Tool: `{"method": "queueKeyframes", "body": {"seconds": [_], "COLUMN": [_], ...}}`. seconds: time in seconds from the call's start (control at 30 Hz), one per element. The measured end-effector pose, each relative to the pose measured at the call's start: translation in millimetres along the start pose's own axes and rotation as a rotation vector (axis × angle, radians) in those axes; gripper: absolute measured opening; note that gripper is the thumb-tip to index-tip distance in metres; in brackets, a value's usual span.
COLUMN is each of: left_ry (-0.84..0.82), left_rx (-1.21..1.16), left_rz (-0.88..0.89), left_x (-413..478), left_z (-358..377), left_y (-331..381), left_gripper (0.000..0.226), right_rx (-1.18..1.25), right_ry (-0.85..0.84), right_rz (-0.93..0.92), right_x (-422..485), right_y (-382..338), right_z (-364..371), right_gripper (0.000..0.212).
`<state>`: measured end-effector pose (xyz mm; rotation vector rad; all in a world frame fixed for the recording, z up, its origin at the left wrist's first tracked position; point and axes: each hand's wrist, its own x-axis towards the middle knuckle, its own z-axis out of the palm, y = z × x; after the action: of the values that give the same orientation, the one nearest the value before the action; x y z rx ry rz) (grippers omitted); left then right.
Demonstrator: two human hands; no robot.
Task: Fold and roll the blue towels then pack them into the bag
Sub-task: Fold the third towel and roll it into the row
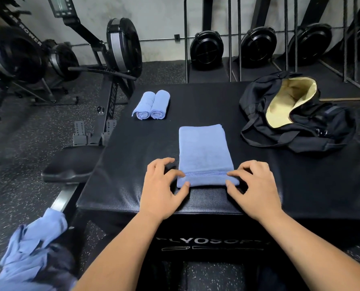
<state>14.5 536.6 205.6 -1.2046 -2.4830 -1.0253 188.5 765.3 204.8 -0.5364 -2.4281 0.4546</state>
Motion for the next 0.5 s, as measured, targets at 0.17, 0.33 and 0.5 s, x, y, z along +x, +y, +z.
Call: {"method": "queueKeyframes", "body": {"seconds": [0.17,0.33,0.5], "left_ry": [-0.071,-0.023,-0.006], "left_rx": [-0.001,-0.047,-0.113], "left_rz": [-0.009,-0.085,-0.137], "left_x": [0,1,2], "left_z": [0,2,2], "left_y": [-3,-9,-10], "left_gripper": [0.033,0.018,0.024], "right_rx": [-0.048,0.06,0.18], "right_ry": [-0.098,-0.043,-0.076], "right_rz": [0.015,0.09,0.212], "right_x": [1,5,9], "right_y": [0,7,9], "right_z": [1,5,2], "right_gripper": [0.034,0.022,0.039]}}
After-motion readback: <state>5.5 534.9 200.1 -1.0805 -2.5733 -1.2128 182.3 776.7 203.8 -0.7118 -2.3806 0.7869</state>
